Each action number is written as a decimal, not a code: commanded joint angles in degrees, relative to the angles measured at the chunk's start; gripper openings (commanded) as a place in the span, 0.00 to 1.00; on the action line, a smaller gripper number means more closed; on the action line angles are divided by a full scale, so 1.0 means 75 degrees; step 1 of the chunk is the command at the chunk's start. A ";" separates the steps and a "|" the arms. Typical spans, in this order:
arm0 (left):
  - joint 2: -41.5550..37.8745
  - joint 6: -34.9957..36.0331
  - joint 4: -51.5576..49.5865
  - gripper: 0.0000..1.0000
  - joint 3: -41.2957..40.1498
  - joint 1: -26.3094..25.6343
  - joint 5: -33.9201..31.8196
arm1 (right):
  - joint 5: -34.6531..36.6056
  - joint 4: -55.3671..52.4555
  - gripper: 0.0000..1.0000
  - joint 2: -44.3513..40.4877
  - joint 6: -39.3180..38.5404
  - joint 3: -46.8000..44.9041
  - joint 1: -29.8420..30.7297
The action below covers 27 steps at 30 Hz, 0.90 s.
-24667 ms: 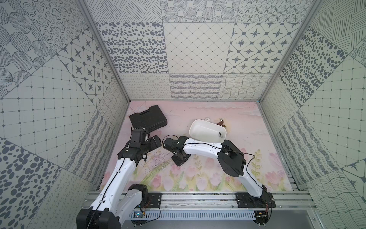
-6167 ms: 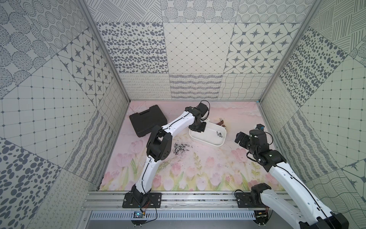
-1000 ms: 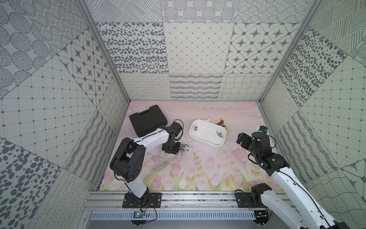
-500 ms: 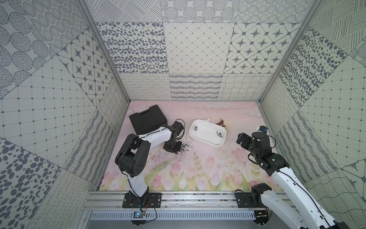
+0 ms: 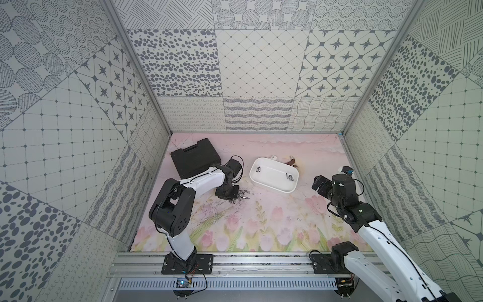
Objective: Put the bit on the desktop into the storage box
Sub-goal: Pick up the screwdriver bit from the center of the board.
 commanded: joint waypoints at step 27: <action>0.0436 0.0098 -0.0114 0.17 0.0206 0.0129 -0.0041 | 0.0102 0.0197 0.97 0.0062 0.0024 0.0018 -0.0046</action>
